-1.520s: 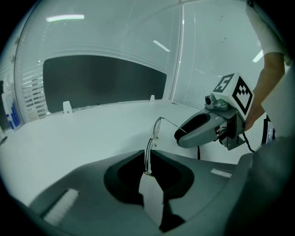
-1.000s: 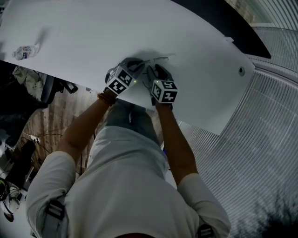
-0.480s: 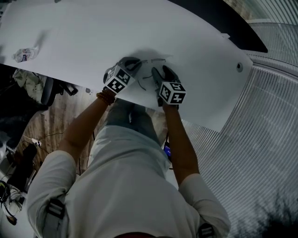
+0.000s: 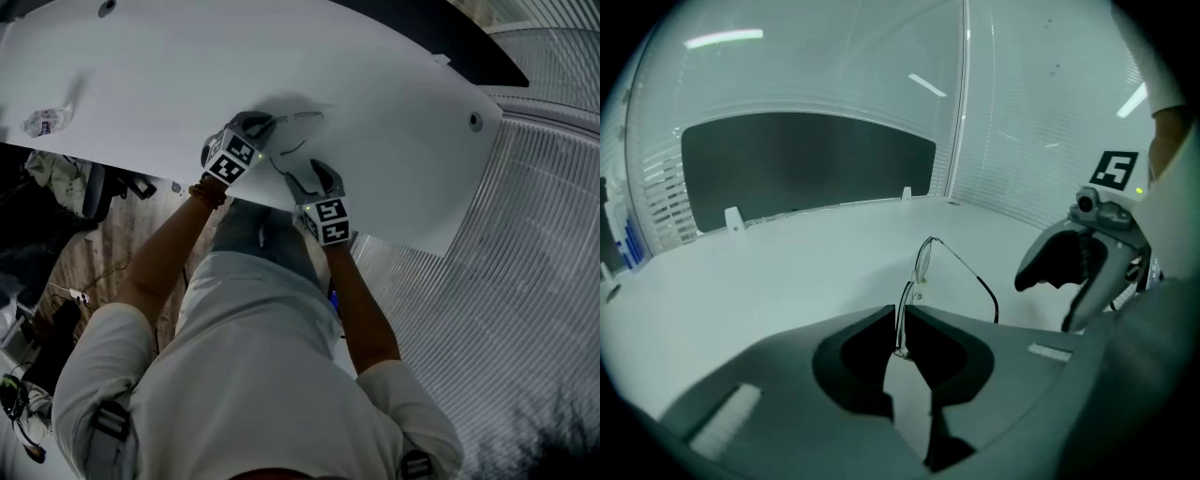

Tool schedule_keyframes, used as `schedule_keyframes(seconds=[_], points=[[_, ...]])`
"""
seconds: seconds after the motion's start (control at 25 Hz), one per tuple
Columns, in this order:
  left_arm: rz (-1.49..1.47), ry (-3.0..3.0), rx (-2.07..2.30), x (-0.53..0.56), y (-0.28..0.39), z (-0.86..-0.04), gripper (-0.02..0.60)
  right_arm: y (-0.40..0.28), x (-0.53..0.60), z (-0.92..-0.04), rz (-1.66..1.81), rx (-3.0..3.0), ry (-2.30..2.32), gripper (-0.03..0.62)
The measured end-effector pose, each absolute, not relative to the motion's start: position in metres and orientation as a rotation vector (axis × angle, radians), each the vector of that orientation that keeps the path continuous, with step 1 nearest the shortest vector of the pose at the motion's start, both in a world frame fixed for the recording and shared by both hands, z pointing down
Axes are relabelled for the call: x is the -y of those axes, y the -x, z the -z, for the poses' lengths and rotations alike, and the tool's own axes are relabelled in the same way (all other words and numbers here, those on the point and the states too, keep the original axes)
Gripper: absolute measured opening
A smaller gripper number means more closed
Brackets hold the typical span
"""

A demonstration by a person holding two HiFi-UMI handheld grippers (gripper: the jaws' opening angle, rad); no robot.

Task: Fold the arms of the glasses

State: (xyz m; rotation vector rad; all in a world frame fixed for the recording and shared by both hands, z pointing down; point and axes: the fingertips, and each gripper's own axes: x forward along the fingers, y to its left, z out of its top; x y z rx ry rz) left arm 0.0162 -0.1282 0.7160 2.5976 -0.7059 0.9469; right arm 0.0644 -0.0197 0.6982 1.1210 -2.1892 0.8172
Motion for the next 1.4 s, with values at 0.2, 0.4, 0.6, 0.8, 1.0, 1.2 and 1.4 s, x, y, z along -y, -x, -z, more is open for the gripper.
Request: schedule_keyframes(seconds=[0.2, 0.4, 0.6, 0.8, 1.0, 1.2, 1.4], points=[[-0.956, -2.605, 0.692, 0.129, -0.019, -0.716, 0.035, -0.034, 0.005, -0.716, -0.611, 2.151, -0.952, 0.291], [-0.976, -2.614, 0.683, 0.129, -0.018, -0.717, 0.035, -0.05, 0.017, -0.731, -0.574, 2.066, -0.981, 0.287], [-0.982, -2.617, 0.664, 0.127, -0.015, -0.718, 0.037, -0.068, 0.027, -0.729, -0.542, 2.035, -1.016, 0.28], [-1.002, -2.624, 0.629, 0.125, -0.014, -0.717, 0.034, -0.087, 0.045, -0.728, -0.52, 2.001, -1.051, 0.271], [-0.994, -2.628, 0.597, 0.122, -0.017, -0.718, 0.037, -0.098, 0.057, -0.73, -0.495, 1.984, -1.063, 0.268], [-0.939, -2.626, 0.574, 0.122, -0.016, -0.712, 0.043, -0.101, 0.06, -0.729, -0.481, 1.976, -1.061, 0.268], [-0.862, -2.63, 0.489, 0.114, -0.022, -0.706, 0.071, -0.099, 0.06, -0.731, -0.478, 1.974, -1.057, 0.268]])
